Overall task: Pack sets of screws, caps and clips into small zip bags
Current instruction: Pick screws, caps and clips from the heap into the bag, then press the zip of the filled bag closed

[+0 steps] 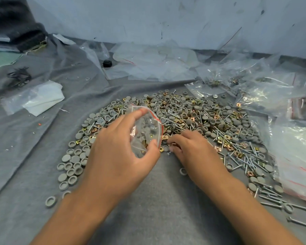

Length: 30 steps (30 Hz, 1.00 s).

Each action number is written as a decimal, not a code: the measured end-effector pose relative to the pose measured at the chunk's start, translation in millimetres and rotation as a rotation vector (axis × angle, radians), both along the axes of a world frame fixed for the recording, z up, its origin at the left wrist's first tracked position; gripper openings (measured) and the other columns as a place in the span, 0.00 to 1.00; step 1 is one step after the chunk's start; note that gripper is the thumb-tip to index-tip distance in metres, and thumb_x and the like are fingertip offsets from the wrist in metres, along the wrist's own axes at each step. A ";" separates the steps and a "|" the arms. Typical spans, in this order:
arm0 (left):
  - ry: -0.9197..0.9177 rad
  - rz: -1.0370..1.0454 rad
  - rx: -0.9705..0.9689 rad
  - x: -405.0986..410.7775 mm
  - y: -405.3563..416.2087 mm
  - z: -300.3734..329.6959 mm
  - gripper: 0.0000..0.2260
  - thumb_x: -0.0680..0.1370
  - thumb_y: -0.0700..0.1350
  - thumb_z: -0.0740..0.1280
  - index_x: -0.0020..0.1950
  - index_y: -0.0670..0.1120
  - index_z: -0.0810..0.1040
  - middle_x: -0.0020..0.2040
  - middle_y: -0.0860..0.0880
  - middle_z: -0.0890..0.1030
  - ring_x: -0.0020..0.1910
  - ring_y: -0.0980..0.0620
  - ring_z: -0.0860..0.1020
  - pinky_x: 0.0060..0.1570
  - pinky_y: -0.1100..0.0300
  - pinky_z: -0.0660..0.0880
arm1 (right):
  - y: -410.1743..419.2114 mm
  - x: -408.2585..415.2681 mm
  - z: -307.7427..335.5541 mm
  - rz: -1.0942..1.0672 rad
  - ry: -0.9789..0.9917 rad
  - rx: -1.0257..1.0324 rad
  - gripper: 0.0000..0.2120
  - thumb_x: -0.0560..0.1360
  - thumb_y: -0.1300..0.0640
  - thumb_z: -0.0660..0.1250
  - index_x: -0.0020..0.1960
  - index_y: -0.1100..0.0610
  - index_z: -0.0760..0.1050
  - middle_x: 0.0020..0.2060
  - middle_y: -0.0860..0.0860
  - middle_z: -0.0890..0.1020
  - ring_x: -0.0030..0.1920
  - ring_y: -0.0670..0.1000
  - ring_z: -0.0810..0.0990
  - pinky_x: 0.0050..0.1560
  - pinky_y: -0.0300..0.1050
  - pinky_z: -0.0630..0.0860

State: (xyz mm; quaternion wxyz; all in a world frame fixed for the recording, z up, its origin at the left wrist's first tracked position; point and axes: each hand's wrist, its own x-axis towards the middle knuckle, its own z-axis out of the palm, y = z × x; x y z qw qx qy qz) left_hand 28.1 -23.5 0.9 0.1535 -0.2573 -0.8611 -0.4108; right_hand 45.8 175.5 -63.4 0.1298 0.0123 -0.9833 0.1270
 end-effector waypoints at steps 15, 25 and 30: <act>-0.056 -0.051 -0.179 3.1 6.0 -4.0 0.26 0.73 0.58 0.67 0.71 0.55 0.73 0.57 0.62 0.78 0.46 0.63 0.71 0.52 0.55 0.74 | -26.6 24.6 67.9 0.210 0.428 -0.482 0.05 0.77 0.52 0.73 0.52 0.49 0.79 0.44 0.39 0.80 0.43 0.41 0.78 0.44 0.29 0.70; -0.043 -0.098 -0.080 7.0 10.6 -10.2 0.24 0.73 0.62 0.63 0.69 0.58 0.74 0.58 0.65 0.78 0.54 0.60 0.78 0.55 0.49 0.77 | -16.6 33.0 60.3 0.110 0.346 -0.524 0.09 0.76 0.47 0.74 0.50 0.50 0.78 0.43 0.40 0.78 0.45 0.42 0.78 0.44 0.28 0.69; -0.075 -0.076 -0.007 4.4 9.9 -12.7 0.24 0.76 0.66 0.56 0.70 0.64 0.71 0.57 0.72 0.74 0.53 0.64 0.76 0.50 0.65 0.73 | -16.4 45.3 52.4 0.178 0.284 -0.443 0.14 0.80 0.39 0.64 0.59 0.45 0.79 0.54 0.43 0.74 0.54 0.47 0.77 0.51 0.42 0.76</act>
